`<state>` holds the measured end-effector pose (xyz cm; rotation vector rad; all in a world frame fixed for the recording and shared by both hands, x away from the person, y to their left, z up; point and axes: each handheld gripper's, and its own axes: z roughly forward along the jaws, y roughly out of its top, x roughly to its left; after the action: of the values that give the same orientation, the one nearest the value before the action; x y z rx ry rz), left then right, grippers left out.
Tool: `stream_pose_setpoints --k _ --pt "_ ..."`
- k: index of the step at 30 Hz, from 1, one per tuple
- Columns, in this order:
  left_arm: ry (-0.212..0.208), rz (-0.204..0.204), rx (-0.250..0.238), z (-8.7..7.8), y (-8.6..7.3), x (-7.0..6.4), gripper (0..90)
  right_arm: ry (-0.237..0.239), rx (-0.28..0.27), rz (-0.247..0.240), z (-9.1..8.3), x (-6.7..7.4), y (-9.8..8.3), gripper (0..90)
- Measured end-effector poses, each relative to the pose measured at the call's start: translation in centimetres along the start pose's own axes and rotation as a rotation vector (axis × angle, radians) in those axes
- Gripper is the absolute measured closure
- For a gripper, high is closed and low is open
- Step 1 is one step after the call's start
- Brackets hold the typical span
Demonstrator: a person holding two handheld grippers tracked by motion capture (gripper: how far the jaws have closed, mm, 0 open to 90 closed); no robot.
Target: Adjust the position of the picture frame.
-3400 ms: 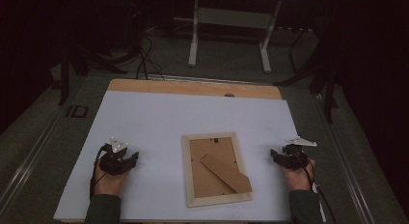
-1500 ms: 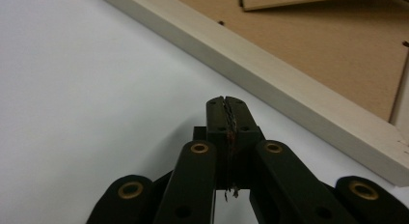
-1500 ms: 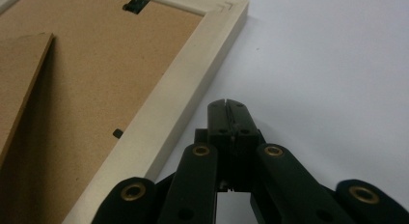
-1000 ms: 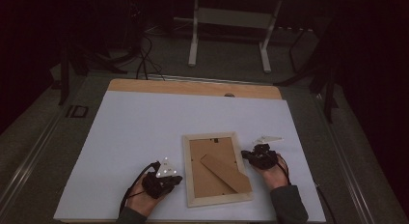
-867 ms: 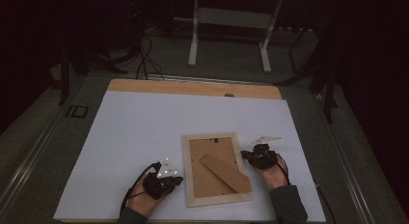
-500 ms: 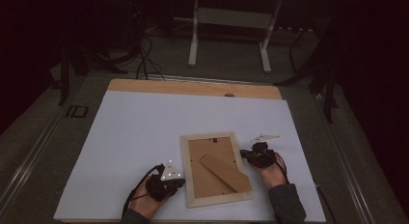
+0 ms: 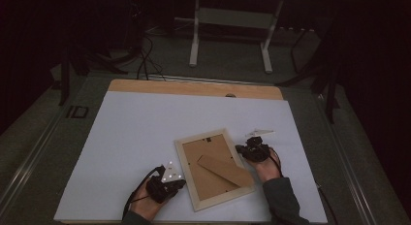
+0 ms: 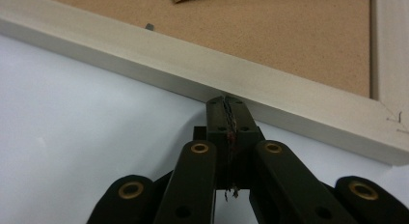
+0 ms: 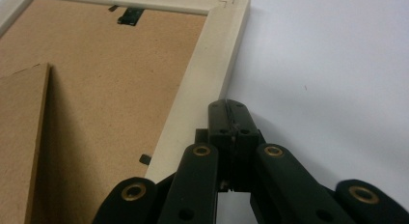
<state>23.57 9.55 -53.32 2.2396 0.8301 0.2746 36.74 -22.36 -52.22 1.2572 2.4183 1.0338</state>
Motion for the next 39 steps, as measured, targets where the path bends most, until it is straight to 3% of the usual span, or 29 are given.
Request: stream_pose_setpoints --k 4,14,19,28,32,39 --pt "0.002 0.003 0.001 0.0 0.0 0.0 90.0 0.009 0.015 -0.033 0.7 -0.1 0.9 90.0" --pt "-0.002 0.003 -0.001 0.0 -0.1 0.0 90.0 0.069 0.023 -0.023 2.5 -0.6 2.0 90.0" --pt "-0.003 0.004 -0.003 0.0 -0.1 -0.1 90.0 0.048 0.038 -0.050 2.9 -0.2 2.7 90.0" --pt "-0.013 0.002 -0.002 0.0 -0.1 0.1 90.0 0.055 0.044 -0.057 3.1 -0.2 2.9 90.0" --pt "0.016 -0.024 0.000 0.0 0.0 0.5 90.0 0.055 0.047 -0.057 3.1 -0.2 3.0 90.0" --pt "0.071 -0.104 -0.002 0.0 0.2 2.4 90.0 0.053 0.051 -0.059 3.5 -0.1 3.4 90.0"
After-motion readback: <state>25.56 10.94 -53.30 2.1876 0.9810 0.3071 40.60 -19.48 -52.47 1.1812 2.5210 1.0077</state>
